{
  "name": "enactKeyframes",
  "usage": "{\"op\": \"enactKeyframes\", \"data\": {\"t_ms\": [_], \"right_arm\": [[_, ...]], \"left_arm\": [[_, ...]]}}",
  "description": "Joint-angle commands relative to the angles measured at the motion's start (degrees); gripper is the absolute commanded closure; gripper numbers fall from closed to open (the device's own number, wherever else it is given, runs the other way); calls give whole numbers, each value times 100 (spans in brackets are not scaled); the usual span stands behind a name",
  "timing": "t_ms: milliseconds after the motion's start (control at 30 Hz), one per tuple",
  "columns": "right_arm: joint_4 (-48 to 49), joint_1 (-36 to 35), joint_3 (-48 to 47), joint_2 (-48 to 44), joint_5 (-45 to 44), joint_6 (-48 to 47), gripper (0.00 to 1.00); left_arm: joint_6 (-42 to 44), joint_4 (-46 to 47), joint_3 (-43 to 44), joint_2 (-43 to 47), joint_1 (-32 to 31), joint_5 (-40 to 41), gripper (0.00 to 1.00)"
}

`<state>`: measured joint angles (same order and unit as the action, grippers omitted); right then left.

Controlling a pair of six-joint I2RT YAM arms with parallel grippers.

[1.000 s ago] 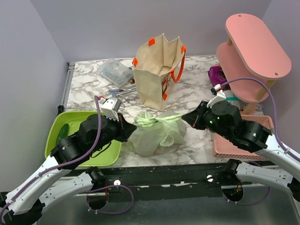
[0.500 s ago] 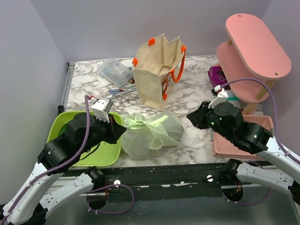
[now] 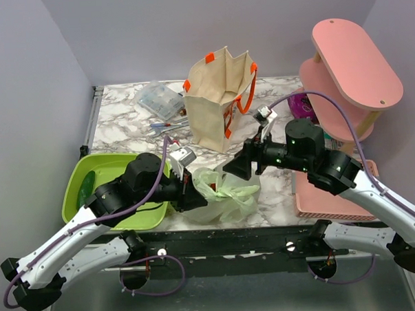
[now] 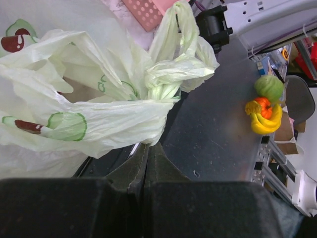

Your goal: Place the food into the grocery bag and tie it

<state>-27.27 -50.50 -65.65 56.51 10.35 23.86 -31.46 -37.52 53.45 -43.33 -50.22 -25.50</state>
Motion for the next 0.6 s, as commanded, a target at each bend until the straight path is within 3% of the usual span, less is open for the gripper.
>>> {"op": "enactKeyframes", "data": {"t_ms": [0, 567], "right_arm": [[23, -3, -434, 452, 1395, -471, 28], [920, -13, 74, 1208, 2929, 371, 35]], "left_arm": [[-118, 398, -17, 9, -169, -146, 100], [-273, 545, -335, 255, -296, 235, 100]]}}
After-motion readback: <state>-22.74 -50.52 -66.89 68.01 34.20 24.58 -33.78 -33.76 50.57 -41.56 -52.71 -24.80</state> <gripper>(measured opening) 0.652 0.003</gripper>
